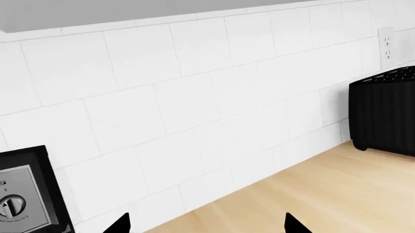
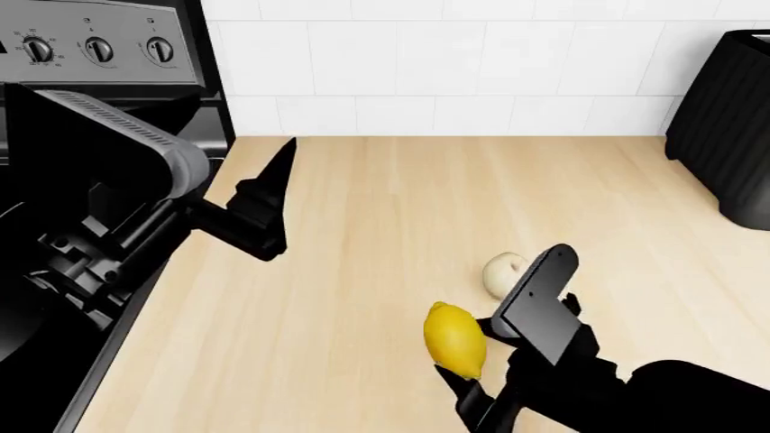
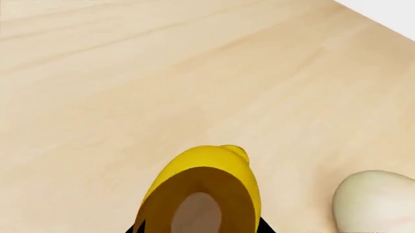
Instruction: Pick the lemon, apricot from the counter and place them in the cabinet. Then close the cabinet.
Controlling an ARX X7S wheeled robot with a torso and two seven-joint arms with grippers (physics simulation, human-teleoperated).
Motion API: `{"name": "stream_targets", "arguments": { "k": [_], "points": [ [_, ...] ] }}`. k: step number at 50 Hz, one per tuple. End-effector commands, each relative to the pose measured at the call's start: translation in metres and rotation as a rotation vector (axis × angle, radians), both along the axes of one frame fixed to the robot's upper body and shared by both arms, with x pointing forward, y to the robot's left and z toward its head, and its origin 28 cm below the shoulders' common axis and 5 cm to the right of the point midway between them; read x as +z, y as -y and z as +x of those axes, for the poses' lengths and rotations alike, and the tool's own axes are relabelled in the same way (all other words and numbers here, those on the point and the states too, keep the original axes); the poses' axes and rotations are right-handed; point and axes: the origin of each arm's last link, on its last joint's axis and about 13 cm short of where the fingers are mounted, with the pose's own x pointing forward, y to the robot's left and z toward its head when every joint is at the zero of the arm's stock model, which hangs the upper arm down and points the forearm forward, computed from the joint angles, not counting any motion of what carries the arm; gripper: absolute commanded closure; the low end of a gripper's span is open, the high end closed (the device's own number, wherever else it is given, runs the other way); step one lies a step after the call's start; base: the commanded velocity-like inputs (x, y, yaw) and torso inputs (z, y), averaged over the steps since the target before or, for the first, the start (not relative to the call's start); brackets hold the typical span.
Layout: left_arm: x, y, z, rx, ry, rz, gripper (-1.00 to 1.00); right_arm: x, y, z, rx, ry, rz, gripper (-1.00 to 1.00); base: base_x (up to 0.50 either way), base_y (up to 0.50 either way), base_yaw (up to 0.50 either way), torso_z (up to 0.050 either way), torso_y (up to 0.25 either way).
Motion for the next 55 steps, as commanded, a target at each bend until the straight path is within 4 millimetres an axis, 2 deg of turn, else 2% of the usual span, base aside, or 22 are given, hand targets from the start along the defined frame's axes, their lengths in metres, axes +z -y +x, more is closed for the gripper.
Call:
{"name": "stream_targets", "arguments": {
  "k": [1,5,11,23,36,42,55],
  "points": [
    [-0.001,0.0,0.0,0.003,-0.002,-0.001,-1.0,0.0,-0.001,0.001,-0.008,0.009,-0.006,1.0,0.0,0.0,0.0,0.0,0.0],
    [-0.001,0.0,-0.001,0.003,-0.002,0.001,-1.0,0.015,-0.004,-0.004,0.003,0.079,0.033,1.0,0.0,0.0,0.0,0.0,0.0],
    [-0.002,0.0,-0.001,0.003,-0.003,0.0,-1.0,0.05,-0.012,-0.009,-0.032,0.261,0.135,1.0,0.0,0.0,0.0,0.0,0.0],
    [-0.001,-0.002,-0.001,0.01,-0.001,-0.007,-1.0,0.097,-0.035,-0.002,-0.087,0.492,0.297,1.0,0.0,0.0,0.0,0.0,0.0],
    [0.0,-0.003,-0.002,0.022,0.0,-0.013,-1.0,0.134,-0.057,0.005,-0.14,0.683,0.426,1.0,0.0,0.0,0.0,0.0,0.0],
    [-0.003,-0.005,0.0,0.035,-0.009,-0.017,-1.0,0.151,-0.066,0.001,-0.141,0.771,0.482,1.0,0.0,0.0,0.0,0.0,0.0],
    [-0.007,-0.006,0.0,0.051,-0.017,-0.024,-1.0,0.172,-0.078,-0.011,-0.105,0.999,0.595,1.0,0.0,0.0,0.0,0.0,0.0]
  ]
}}
